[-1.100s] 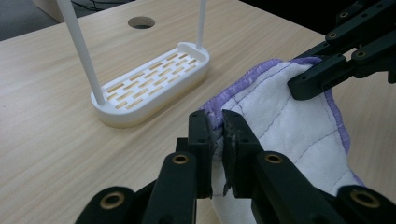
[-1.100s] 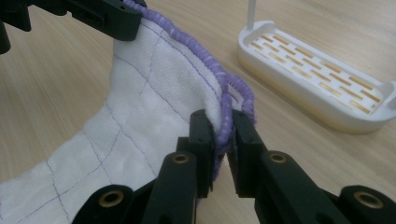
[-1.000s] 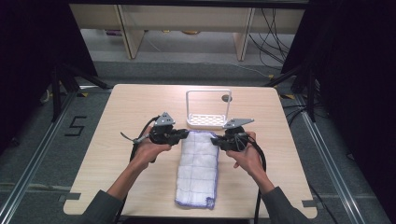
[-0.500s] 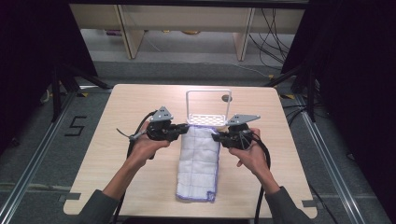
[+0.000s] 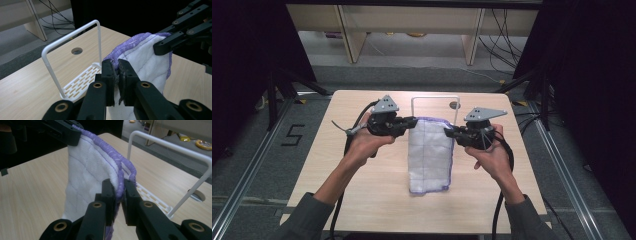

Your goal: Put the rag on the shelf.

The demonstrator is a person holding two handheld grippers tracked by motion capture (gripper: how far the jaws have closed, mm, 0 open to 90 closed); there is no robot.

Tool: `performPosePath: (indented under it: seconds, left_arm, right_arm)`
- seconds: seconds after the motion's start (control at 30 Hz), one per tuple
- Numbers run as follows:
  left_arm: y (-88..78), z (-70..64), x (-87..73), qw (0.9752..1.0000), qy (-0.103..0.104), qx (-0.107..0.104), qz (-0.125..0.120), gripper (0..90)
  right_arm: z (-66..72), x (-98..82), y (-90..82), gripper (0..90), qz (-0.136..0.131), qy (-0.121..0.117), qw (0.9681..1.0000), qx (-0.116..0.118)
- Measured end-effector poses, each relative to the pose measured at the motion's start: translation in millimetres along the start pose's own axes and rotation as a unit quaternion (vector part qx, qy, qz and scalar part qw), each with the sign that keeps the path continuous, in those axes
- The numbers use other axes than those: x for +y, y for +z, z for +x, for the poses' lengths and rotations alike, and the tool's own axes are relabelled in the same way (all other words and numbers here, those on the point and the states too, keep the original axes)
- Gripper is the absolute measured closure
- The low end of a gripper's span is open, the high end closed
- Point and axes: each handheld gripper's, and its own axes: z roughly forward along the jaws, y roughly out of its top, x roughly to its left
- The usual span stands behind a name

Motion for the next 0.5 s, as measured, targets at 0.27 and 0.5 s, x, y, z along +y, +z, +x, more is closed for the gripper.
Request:
performPosePath:
  seconds: [0.27, 0.5]
  left_arm:
    - [4.9, 10.6, 29.6, 1.0000, 0.003, 0.006, 0.006, 82.7]
    - [12.4, 23.0, 57.9, 0.9995, 0.012, 0.024, 0.013, 82.7]
  right_arm:
    - [-15.1, 25.0, -7.7, 81.8, -0.001, 0.008, 0.9999, -0.007]
    - [-32.0, 51.4, -9.5, 81.8, 0.002, 0.018, 0.9997, -0.014]
